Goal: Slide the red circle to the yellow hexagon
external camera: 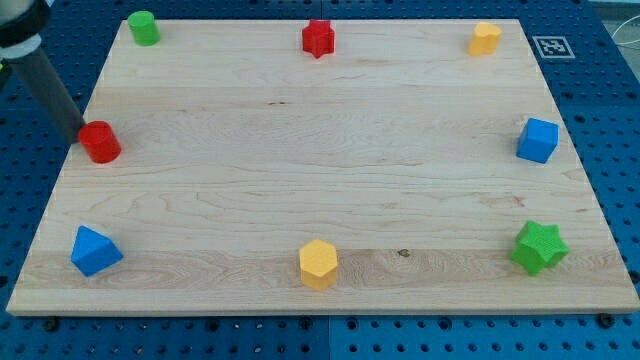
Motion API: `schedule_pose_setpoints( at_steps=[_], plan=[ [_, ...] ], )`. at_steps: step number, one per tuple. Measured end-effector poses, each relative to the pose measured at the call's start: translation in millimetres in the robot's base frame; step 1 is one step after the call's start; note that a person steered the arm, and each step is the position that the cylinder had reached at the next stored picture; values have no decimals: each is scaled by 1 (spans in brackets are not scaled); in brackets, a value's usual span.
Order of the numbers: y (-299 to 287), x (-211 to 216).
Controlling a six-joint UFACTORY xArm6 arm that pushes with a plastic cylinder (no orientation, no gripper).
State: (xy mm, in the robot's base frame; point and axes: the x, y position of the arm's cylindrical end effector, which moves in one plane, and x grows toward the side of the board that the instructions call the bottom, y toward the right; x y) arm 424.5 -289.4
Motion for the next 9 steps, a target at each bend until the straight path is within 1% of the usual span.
schedule_pose_setpoints(
  at_steps=[1,3,4,6,7,8,9],
  plan=[
    [33,6],
    [156,7],
    [175,11],
    [100,11],
    [98,26],
    [112,47],
    [152,56]
  ],
)
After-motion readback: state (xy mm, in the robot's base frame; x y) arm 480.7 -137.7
